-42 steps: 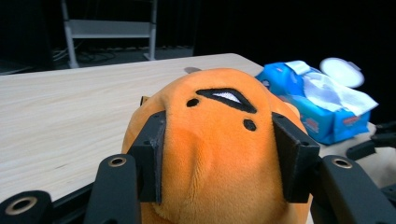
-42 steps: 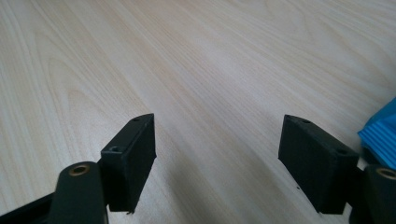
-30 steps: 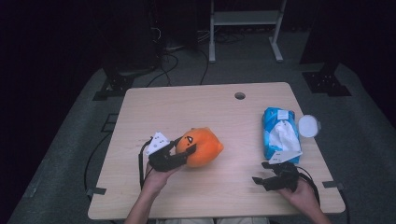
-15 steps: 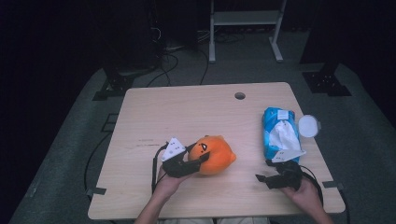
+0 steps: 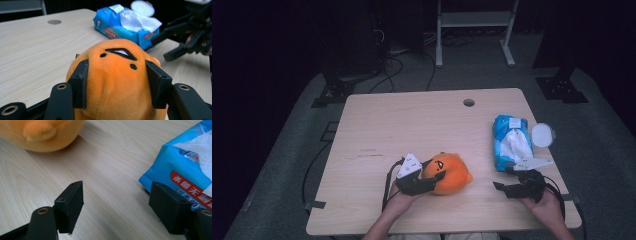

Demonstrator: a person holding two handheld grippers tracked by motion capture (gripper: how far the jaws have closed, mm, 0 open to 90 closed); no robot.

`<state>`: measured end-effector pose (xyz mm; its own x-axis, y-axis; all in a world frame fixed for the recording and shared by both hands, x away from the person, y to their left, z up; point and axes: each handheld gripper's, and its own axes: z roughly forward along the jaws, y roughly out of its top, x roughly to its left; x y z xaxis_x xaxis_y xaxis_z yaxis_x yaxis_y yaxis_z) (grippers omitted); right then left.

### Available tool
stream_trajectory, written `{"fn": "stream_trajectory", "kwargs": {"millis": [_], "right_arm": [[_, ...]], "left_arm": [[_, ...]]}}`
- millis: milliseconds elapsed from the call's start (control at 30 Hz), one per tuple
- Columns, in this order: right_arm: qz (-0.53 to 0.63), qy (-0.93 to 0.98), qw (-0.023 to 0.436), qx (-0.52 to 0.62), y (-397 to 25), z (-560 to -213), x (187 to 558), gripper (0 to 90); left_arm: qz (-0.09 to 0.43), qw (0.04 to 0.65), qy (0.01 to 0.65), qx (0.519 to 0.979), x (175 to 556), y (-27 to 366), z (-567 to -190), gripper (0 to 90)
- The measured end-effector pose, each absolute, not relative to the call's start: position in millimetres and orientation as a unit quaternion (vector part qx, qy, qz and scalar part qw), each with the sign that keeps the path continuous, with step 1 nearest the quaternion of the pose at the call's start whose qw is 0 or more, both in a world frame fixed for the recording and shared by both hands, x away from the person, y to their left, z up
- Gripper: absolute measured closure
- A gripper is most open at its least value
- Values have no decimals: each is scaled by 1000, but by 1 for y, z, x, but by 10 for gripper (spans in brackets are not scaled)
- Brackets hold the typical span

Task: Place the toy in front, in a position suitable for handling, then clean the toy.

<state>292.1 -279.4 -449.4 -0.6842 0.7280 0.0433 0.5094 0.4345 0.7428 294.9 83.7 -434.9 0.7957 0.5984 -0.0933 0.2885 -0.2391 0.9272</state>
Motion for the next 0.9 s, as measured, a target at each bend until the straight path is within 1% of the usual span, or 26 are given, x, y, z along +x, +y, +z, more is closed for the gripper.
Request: {"fn": "stream_trajectory", "kwargs": {"millis": [67,100,200,233,333,567,767,900], "right_arm": [[384,834,145,369,-279,-448,291,266],[382,834,148,370,-278,-447,290,266],[389,827,169,368,-277,-441,288,266],[396,824,177,365,-277,-438,287,265],[413,813,189,365,-277,-430,285,265],[413,815,190,359,-279,-424,285,266],[422,805,198,367,-289,-415,300,265],[423,798,212,374,-296,-405,310,265]], "left_arm": [[141,540,283,780,295,83,-438,400],[131,541,277,783,296,83,-441,358],[137,543,280,779,296,88,-439,227],[134,547,284,776,296,90,-439,200],[132,547,289,774,298,93,-439,185],[126,540,291,780,301,92,-441,173],[126,538,291,781,300,94,-442,169],[125,537,292,782,298,95,-444,168]]}}
